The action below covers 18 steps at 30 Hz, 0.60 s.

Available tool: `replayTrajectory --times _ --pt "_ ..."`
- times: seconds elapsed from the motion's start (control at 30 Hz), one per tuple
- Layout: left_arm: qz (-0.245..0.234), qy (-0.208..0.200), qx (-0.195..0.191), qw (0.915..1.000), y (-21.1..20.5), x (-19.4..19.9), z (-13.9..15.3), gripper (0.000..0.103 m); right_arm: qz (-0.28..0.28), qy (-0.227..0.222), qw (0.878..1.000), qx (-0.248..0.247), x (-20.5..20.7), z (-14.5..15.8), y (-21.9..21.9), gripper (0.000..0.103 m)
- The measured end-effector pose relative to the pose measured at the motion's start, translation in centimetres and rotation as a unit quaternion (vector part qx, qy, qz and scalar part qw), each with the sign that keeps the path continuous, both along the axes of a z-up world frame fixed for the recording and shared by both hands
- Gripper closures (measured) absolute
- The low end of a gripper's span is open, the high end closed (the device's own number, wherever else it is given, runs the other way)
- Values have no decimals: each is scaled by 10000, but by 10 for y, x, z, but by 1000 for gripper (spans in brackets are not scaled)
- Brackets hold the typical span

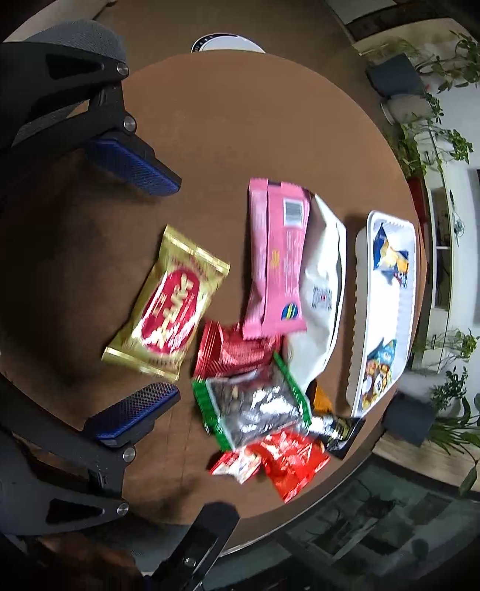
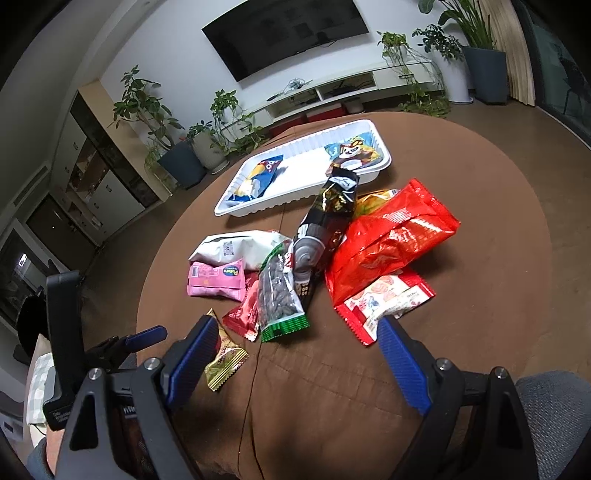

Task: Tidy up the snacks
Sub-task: 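Move the left gripper back to the pile and grasp the gold-and-red pie packet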

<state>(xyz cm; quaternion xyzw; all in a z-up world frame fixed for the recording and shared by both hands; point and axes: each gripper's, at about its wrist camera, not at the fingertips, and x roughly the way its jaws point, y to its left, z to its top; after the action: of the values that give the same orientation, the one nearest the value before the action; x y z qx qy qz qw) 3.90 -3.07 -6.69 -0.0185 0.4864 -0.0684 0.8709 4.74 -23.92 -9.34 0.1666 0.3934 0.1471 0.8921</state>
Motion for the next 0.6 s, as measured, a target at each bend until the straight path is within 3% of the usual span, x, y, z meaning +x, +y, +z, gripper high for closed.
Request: replayTrajectory --times 0.17,0.27,0.6 --pt "-10 133 -183 9997 0 -5 -3 1 289 157 9982 499 3 -4 -1 13" --pt "56 430 -679 9968 9 -1 -11 1 575 402 9905 1179 8 -12 -1 13" --pt "-31 477 -1236 9912 11 22 -11 1 594 536 9885 1286 7 -17 -1 14"
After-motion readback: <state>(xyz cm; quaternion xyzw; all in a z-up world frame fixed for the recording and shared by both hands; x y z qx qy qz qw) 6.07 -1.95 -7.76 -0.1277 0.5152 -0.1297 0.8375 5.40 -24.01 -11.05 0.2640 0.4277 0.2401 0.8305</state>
